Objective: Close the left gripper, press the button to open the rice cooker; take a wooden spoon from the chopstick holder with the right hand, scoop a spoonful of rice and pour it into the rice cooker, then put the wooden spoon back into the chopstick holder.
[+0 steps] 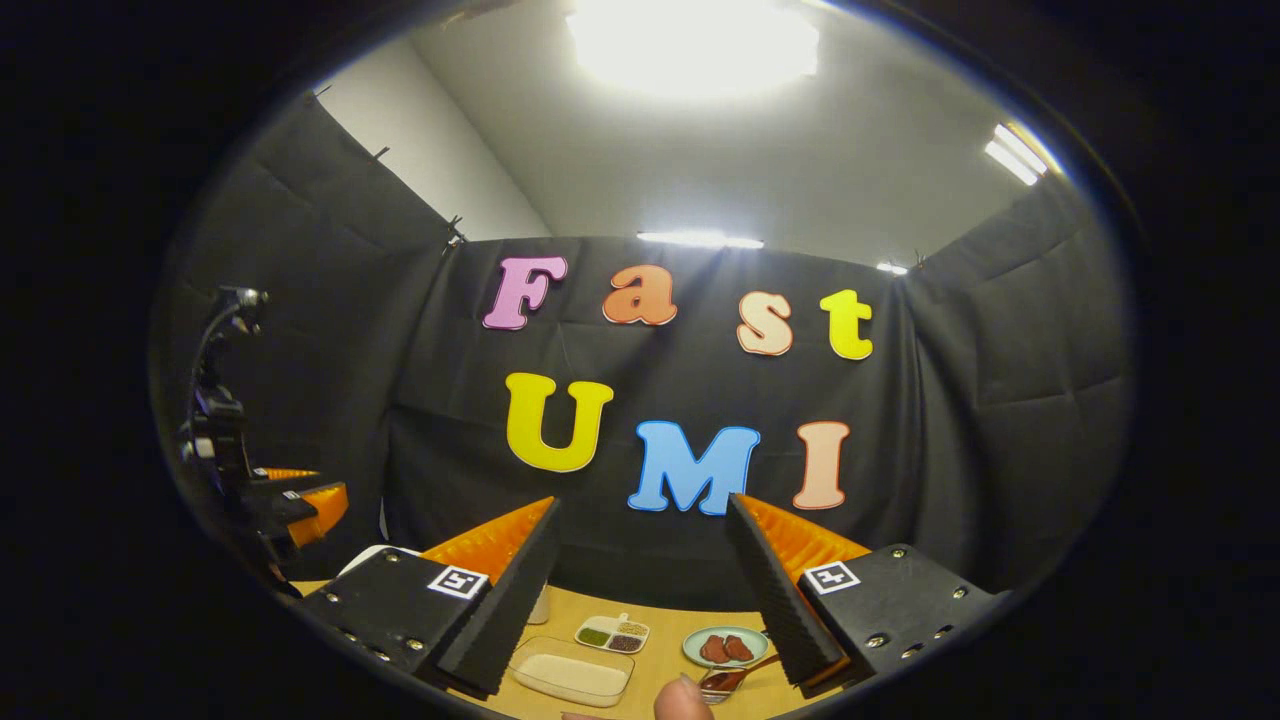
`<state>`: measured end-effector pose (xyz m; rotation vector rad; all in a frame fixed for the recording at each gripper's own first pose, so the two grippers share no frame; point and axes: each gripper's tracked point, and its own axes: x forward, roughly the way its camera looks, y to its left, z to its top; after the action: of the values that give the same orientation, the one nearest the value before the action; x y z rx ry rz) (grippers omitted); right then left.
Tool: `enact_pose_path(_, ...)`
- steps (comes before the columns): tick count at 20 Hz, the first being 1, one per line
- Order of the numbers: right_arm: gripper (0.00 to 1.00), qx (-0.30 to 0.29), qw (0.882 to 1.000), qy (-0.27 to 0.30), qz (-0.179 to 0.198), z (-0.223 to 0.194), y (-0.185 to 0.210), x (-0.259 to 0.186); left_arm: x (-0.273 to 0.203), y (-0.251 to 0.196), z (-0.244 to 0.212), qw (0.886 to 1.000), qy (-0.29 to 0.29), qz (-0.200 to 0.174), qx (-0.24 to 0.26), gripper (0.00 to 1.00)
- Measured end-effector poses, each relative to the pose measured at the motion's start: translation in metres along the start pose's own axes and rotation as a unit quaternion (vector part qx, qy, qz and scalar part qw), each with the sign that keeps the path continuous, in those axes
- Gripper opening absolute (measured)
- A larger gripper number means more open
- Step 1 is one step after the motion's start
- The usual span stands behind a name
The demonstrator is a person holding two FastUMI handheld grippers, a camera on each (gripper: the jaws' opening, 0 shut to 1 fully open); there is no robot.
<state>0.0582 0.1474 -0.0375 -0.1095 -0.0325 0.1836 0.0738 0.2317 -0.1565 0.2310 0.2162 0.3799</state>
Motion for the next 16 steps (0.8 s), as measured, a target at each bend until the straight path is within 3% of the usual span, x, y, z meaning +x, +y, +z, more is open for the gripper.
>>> enact_pose_path(5,0.99,-0.028,0.999,0.021,-0.013,-0.009,0.027,0.012,0.079,0.038,-0.103,0.993,0.113,0.011,-0.02,0.1)
enact_pose_path(16,0.99,-0.061,0.995,0.075,-0.005,-0.033,0.052,0.027,0.157,0.052,-0.254,0.971,0.233,0.045,-0.017,0.08)
